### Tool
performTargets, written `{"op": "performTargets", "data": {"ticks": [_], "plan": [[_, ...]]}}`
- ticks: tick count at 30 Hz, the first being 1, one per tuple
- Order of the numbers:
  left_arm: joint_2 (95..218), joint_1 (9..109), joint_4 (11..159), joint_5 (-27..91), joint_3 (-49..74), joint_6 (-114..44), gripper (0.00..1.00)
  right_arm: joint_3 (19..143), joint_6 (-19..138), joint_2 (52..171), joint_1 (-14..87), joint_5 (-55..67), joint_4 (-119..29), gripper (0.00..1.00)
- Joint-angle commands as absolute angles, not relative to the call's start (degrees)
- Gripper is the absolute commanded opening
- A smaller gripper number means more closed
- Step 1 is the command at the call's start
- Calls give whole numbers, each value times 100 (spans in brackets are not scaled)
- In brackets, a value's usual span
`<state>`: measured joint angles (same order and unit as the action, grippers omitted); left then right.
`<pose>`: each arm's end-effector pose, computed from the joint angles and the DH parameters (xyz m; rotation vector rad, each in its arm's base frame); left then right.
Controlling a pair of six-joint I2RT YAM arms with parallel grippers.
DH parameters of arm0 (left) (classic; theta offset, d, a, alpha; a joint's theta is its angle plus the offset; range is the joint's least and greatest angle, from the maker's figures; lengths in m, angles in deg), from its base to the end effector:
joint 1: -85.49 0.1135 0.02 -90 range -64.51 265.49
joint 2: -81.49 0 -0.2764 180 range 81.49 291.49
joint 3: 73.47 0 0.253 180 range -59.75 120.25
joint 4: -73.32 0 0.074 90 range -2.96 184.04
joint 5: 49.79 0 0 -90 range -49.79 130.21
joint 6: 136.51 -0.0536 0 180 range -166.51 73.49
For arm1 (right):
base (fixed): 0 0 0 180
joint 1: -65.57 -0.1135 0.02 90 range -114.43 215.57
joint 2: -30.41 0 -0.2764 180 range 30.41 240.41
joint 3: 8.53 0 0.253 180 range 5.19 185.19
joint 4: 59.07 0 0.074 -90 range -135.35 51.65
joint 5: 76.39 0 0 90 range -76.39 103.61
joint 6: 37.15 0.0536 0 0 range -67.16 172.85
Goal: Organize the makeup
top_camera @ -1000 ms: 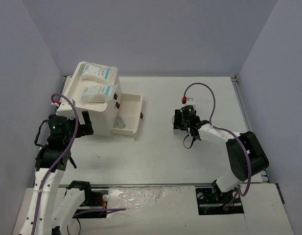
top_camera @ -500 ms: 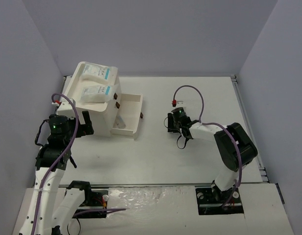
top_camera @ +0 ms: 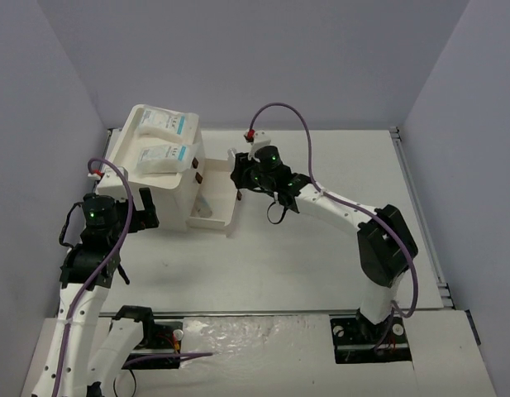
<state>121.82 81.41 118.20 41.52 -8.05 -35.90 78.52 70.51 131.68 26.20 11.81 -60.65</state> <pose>0.1582 -0.0101 0.3565 -0.1247 1.9149 -0.1507 0.3420 0.2828 0.2945 -0.3718 1.8154 0.7337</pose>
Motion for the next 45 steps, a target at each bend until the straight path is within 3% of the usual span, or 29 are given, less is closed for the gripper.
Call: {"op": "performTargets", "data": {"ticks": [1, 5, 10, 14, 22, 29, 35, 45], "plan": [[12145, 8109, 11622, 4147, -707, -3558, 97, 8999, 7127, 14083, 2444, 615, -6506, 8], [12147, 8108, 11630, 4117, -710, -3560, 97, 9762, 7190, 14734, 2287, 498, -6495, 22], [12116, 8101, 11622, 4109, -710, -3552, 97, 10051, 7127, 15017, 2213, 697, -6495, 53], [12098, 8092, 11622, 4098, -710, -3559, 97, 9792, 6795, 14676, 2215, 1088, -6450, 62], [12087, 8083, 11631, 4100, -710, -3561, 97, 8565, 5917, 13144, 2617, 2415, -5806, 67], [12113, 8065, 11631, 4068, -701, -3561, 97, 6919, 5874, 12019, 4192, 1892, -5460, 69], [12107, 8065, 11637, 4083, -693, -3568, 97, 6523, 6098, 12256, 5208, 750, -5269, 68], [12098, 8057, 11637, 4065, -701, -3570, 97, 6568, 6093, 13231, 5309, 642, -5297, 62]]}}
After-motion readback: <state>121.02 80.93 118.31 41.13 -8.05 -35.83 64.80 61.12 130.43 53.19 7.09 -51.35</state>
